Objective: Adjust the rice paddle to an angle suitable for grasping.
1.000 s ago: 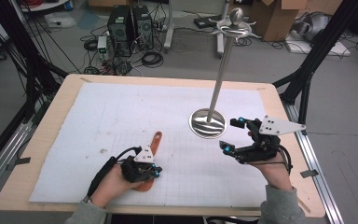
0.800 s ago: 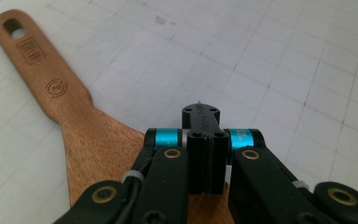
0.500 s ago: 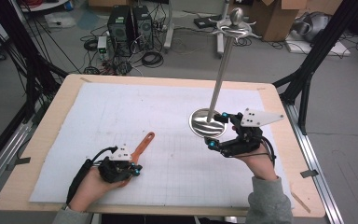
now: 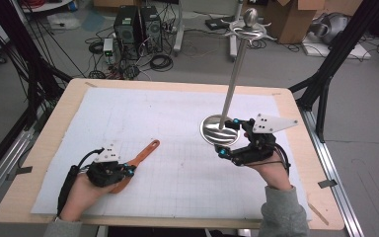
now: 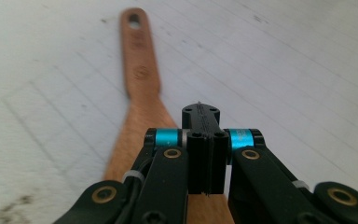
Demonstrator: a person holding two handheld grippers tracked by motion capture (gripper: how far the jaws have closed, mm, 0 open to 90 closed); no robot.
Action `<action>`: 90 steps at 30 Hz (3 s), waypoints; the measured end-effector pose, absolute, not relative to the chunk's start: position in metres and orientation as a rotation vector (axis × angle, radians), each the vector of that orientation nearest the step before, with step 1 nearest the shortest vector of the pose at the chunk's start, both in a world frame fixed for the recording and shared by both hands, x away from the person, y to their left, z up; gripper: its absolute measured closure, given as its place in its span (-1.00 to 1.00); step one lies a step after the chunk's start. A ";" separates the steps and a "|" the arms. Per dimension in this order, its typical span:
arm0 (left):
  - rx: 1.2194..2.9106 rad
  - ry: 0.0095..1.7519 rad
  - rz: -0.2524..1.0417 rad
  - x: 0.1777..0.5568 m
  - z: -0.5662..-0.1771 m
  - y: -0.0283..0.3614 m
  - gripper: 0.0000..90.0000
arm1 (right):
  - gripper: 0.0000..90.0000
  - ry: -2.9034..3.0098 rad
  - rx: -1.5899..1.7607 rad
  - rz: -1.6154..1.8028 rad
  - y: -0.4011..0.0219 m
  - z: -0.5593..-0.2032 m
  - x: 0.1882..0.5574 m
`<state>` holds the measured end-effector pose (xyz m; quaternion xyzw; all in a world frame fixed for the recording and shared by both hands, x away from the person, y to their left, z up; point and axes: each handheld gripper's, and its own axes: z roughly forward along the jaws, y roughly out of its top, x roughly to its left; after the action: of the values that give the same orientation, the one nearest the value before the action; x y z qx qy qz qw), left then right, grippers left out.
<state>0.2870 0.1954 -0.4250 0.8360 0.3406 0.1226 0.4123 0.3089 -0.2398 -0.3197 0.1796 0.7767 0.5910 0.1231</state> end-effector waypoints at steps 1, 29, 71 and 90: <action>2.100 0.870 0.327 0.289 -0.426 0.195 0.98 | -0.69 2.269 0.529 1.720 -0.240 -0.320 0.308; 2.144 0.910 0.364 0.338 -0.440 0.184 0.98 | -0.69 2.183 0.650 1.670 -0.295 -0.322 0.270; 2.127 0.661 0.328 0.315 -0.413 0.149 -0.41 | -0.69 2.201 0.642 1.661 -0.294 -0.324 0.275; 2.116 0.736 0.350 0.299 -0.414 0.173 -0.58 | -0.69 2.249 0.571 1.692 -0.265 -0.322 0.295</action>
<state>0.2994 0.1729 -0.4141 0.8454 0.2942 0.1400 0.4232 0.2947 -0.2647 -0.3220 0.1969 0.7761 0.5839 0.1343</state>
